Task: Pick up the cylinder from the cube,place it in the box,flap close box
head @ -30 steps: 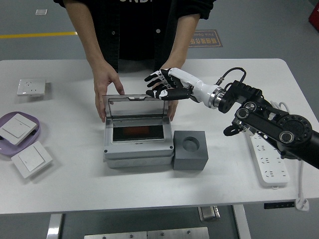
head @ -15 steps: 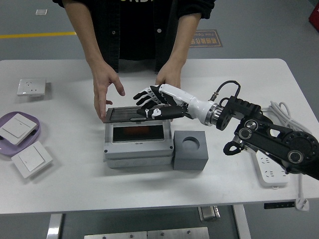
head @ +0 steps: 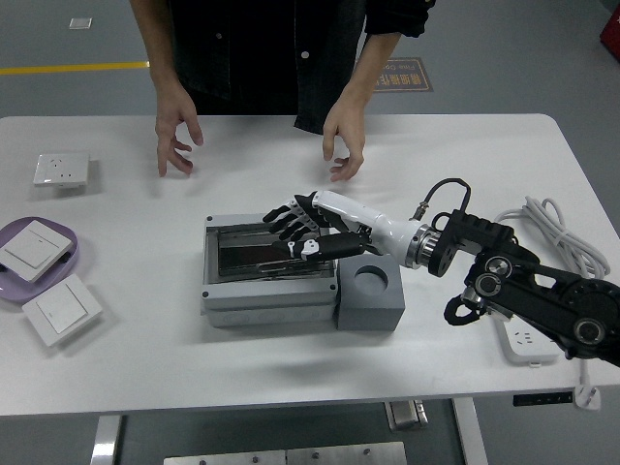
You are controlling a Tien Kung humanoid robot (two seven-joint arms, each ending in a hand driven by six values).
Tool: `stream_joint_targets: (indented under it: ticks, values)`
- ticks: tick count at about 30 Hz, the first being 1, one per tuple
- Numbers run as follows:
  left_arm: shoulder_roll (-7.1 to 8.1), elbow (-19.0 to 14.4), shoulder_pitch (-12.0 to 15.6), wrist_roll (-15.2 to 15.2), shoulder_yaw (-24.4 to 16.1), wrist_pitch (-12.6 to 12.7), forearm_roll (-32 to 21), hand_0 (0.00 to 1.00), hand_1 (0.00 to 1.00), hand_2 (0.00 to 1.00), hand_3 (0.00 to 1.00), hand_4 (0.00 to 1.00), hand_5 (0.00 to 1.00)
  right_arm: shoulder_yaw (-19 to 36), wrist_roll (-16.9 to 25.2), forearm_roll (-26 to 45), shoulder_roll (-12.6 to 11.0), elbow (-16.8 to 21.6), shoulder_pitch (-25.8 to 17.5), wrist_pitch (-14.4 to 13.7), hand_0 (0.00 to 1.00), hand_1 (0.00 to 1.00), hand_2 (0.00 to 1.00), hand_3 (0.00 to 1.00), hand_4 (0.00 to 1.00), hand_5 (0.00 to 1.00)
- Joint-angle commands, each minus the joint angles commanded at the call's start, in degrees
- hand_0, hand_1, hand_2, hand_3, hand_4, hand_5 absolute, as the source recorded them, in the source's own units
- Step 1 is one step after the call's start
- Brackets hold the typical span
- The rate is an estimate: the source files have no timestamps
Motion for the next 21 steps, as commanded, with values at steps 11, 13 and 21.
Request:
stream_joint_targets:
  ticks: [11, 13, 21]
  values:
    - [-0.13, 0.4, 1.0, -0.2, 1.5, 0.1, -1.9, 0.576, 0.624, 0.606, 0.623, 0.682, 0.212, 17.3, 2.4, -2.1, -1.7, 6.7, -11.1, -4.1, 0.666, 0.670, 0.701, 0.736, 0.754, 0.398]
    - [-0.20, 0.5, 1.2, -0.2, 2.2, 0.1, -2.8, 0.576, 0.624, 0.606, 0.623, 0.682, 0.212, 20.5, 3.7, -0.4, -1.2, 5.7, -13.2, -5.2, 0.666, 0.670, 0.701, 0.736, 0.754, 0.398]
    - [-0.18, 0.6, 1.6, -0.3, 3.5, 0.2, -4.1, 0.577, 0.623, 0.606, 0.623, 0.682, 0.212, 27.6, 6.7, 4.6, 1.1, 1.9, -18.3, -6.8, 0.653, 0.661, 0.694, 0.719, 0.752, 0.396]
